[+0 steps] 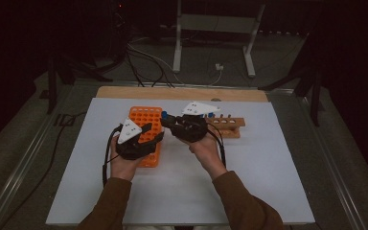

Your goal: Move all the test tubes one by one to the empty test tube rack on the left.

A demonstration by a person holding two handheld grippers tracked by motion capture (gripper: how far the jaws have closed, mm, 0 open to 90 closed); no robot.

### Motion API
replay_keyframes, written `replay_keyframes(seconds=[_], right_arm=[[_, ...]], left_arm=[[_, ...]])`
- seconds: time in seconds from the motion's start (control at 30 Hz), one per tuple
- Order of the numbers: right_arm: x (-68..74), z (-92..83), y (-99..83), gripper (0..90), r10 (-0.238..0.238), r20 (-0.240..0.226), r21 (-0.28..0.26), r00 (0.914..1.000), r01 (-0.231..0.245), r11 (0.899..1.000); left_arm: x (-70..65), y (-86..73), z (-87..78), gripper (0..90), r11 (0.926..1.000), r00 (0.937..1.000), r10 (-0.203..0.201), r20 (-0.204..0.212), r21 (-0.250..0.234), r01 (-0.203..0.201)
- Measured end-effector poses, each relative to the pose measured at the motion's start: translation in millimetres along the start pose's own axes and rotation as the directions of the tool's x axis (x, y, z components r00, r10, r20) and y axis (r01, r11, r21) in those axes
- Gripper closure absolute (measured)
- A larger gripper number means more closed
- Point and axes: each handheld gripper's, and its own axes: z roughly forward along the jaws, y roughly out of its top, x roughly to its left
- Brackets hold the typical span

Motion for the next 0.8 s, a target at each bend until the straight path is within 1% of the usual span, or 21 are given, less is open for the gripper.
replay_keyframes(seconds=[0.07,0.17,0.3,0.5,0.6,0.73,0.8], right_arm=[[1.5,1.3,-0.1,76.4,0.0,-0.008,0.002,1.0,0.0,1.0],[2.4,2.4,-0.5,76.4,0.004,-0.017,0.003,0.9998,-0.003,1.0],[2.3,2.6,-0.7,76.4,0.009,-0.025,0.002,0.9996,-0.009,1.0],[2.6,3.0,-0.7,76.4,0.004,-0.026,0.004,0.9997,-0.004,1.0],[2.4,3.4,-0.9,76.4,0.006,-0.024,0.004,0.9997,-0.006,1.0],[1.8,3.7,-1.2,76.3,0.007,-0.023,0.007,0.9997,-0.007,1.0],[1.3,3.6,-1.4,75.5,0.005,-0.023,0.009,0.9997,-0.004,1.0]], left_arm=[[-1.0,1.4,1.0,56.3,0.9999,0.9999,0.013,0.008,-0.001,-0.013],[-1.8,2.9,1.7,63.2,0.9997,0.9997,0.025,0.008,-0.004,-0.025],[-1.4,3.6,2.8,70.6,0.9995,0.9995,0.029,0.013,-0.009,-0.029],[-0.6,3.9,4.4,76.6,0.9993,0.9992,0.036,0.019,-0.01,-0.036],[-0.8,4.1,5.2,77.4,0.9989,0.9988,0.047,0.015,-0.008,-0.046],[-0.5,3.6,6.1,77.9,0.9988,0.9986,0.049,0.018,-0.005,-0.049],[-0.6,3.2,6.9,78.1,0.9986,0.9986,0.052,0.012,-0.006,-0.052]])
